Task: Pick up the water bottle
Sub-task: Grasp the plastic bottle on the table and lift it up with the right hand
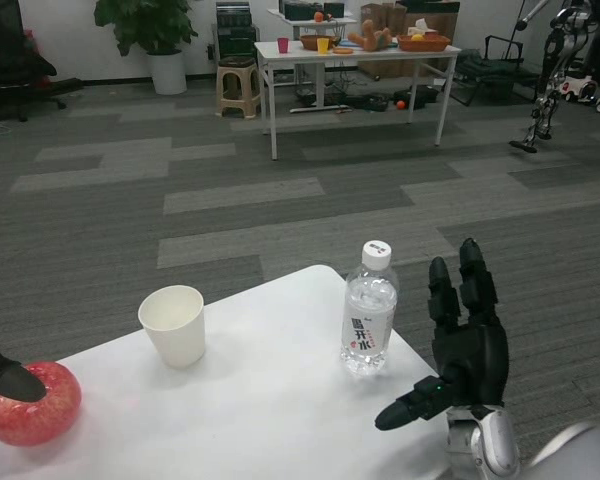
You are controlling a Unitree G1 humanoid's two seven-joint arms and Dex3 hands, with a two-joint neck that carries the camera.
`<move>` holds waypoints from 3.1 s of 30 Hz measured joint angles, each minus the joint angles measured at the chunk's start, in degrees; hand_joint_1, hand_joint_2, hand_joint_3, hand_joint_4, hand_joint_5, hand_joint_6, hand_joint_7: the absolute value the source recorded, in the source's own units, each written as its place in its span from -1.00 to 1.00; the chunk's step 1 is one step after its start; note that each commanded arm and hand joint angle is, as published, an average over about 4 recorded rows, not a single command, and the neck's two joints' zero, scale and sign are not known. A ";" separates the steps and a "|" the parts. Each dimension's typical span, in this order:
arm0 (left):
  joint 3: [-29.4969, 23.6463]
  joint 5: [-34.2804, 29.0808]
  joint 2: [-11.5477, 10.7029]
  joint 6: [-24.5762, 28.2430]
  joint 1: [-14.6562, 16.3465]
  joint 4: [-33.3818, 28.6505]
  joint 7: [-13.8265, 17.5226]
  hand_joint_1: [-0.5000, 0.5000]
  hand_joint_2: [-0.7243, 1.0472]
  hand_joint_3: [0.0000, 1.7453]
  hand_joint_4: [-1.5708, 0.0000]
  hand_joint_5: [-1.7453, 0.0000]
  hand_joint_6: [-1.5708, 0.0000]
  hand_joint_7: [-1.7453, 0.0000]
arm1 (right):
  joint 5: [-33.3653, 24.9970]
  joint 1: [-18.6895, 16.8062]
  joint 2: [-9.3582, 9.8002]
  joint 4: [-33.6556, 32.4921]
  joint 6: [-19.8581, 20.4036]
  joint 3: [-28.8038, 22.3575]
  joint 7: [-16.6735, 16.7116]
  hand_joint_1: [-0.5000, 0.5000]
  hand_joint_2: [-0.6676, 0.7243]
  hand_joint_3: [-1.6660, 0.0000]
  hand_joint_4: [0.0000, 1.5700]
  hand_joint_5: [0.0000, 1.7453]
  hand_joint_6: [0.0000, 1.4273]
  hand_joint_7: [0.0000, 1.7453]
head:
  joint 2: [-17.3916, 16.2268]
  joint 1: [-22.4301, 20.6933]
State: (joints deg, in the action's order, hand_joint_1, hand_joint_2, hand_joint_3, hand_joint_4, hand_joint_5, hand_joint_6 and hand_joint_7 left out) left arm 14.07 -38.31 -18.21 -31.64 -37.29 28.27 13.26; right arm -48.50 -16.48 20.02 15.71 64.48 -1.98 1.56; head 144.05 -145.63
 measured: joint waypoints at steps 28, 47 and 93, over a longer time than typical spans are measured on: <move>-0.04 -0.01 -0.18 0.00 1.86 -2.00 -0.01 -1.00 -0.80 -0.90 1.00 1.00 1.00 1.00 | 1.93 14.47 -1.68 14.23 -3.77 0.41 -0.96 -0.92 0.55 0.90 -1.00 -1.00 -1.00 -1.00 | 2.06 -0.43; 0.00 -0.02 -0.20 0.00 2.21 -3.04 -0.01 -1.00 -0.80 -0.90 1.00 1.00 1.00 1.00 | 5.66 15.31 -1.96 7.98 -5.96 1.35 -1.27 -0.92 0.52 0.90 -1.00 -1.00 -1.00 -1.00 | 1.68 -0.24; 0.07 -0.58 -0.19 0.01 1.83 -1.62 -0.01 -1.00 -0.80 -0.90 1.00 1.00 1.00 1.00 | 23.32 -6.40 -16.68 -41.13 -54.07 -26.02 8.28 -0.92 0.18 0.90 -1.00 -1.00 -1.00 -1.00 | 0.63 -1.04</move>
State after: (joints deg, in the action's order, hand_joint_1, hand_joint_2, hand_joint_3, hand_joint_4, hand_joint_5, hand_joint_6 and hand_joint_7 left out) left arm 14.14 -38.90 -18.41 -31.63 -35.46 26.65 13.25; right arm -25.18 -22.88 3.34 -25.41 10.42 -28.00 9.84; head 144.68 -146.67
